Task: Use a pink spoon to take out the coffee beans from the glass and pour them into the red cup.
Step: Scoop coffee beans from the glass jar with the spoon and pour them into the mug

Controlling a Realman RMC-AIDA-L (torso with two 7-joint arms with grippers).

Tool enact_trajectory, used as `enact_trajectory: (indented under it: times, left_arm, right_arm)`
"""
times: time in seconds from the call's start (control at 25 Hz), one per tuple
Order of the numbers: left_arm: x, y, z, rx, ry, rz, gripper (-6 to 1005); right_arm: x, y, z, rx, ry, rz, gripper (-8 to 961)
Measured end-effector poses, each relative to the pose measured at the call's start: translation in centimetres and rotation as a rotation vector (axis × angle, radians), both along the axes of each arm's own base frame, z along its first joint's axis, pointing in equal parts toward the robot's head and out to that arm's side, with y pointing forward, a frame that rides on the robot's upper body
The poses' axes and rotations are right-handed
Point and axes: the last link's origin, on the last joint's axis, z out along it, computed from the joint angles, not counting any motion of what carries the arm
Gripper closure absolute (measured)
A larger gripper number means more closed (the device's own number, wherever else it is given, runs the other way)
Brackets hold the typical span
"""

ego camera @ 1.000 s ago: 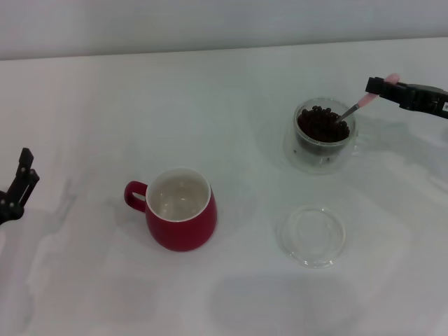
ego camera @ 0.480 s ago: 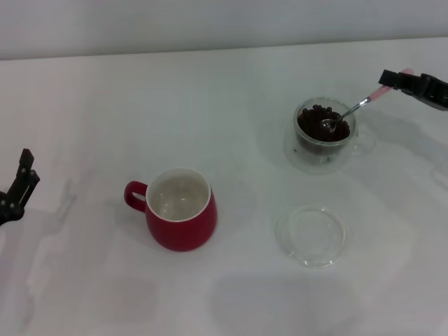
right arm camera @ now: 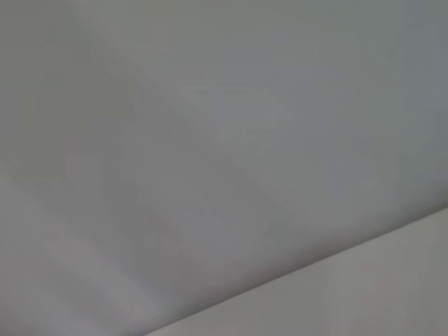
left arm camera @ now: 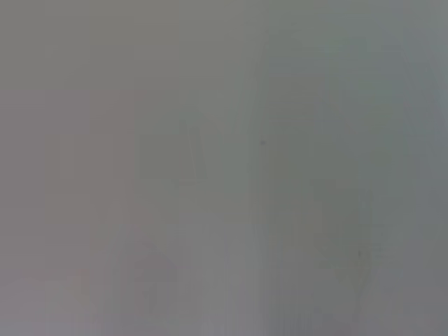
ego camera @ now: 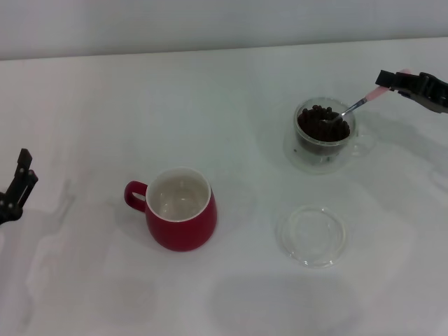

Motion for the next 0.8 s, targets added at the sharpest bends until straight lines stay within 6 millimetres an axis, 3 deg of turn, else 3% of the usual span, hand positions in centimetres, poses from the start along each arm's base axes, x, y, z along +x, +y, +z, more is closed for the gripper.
enact_trajectory:
  times: [0.8]
  left_arm:
    - [0.09,0.03,0.03,0.002,0.001,-0.006,137]
  right_arm:
    - [0.59,0.02,0.31,-0.024,0.161,-0.166,809]
